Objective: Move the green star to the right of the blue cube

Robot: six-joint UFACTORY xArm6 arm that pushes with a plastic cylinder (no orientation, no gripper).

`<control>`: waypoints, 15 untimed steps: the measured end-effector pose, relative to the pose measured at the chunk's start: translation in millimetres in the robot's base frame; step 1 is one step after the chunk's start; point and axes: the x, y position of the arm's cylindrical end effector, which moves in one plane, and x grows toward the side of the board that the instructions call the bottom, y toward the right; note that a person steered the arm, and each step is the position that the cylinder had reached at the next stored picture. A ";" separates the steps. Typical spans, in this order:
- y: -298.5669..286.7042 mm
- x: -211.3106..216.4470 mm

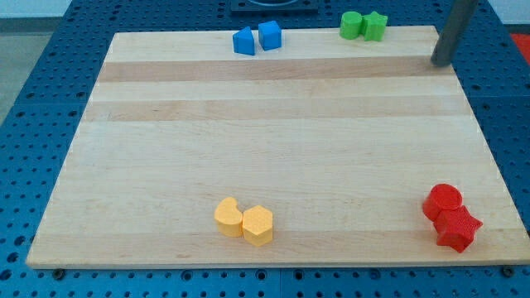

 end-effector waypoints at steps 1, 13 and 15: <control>-5.3 -67.4; -149.4 -68.0; -289.2 57.1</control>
